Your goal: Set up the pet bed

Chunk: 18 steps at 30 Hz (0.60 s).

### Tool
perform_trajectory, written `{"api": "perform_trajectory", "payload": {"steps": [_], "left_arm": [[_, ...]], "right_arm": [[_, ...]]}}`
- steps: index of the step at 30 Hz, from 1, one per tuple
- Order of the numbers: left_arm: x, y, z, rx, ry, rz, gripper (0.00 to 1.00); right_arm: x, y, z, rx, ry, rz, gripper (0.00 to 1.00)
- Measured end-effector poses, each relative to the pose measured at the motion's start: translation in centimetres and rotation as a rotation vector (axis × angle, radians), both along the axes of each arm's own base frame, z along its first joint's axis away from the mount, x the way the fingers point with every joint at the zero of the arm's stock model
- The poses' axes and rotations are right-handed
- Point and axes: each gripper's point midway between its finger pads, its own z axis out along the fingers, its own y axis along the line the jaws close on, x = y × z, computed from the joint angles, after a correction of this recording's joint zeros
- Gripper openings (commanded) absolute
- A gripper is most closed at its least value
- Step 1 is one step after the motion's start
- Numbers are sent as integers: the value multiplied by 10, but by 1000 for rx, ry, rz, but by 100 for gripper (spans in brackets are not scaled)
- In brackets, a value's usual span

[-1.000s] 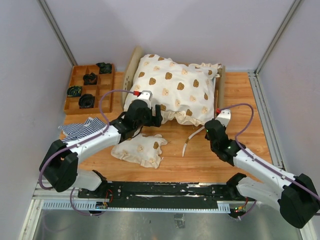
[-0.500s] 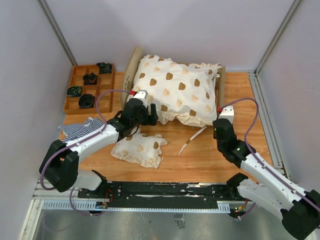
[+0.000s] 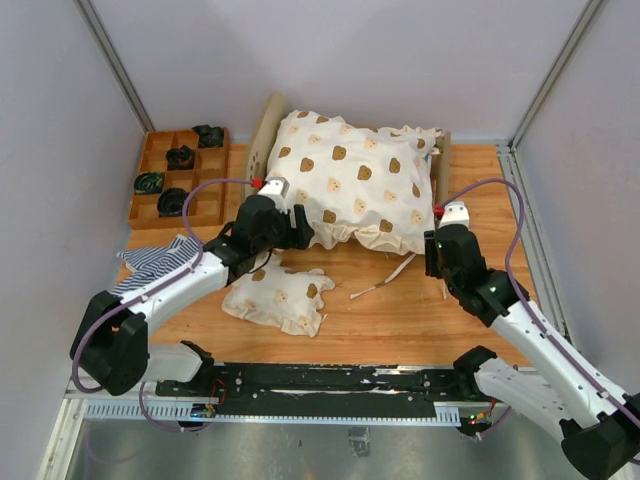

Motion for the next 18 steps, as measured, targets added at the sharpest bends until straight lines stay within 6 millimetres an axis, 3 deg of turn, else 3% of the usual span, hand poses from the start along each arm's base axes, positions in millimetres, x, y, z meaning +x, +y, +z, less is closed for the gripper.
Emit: {"api": "perform_trajectory", "payload": {"steps": [4, 9, 13, 18], "left_arm": [[-17, -20, 8, -63, -7, -86, 77], [-34, -53, 5, -143, 35, -201, 76], [-33, -54, -3, -158, 67, -194, 75], [-24, -37, -12, -213, 93, -138, 73]], "right_arm": [[-4, 14, 23, 67, -30, 43, 43], [-3, 65, 31, 96, -99, 240, 44], [11, 96, 16, 67, -145, 364, 47], [32, 121, -1, -9, -209, 489, 52]]}}
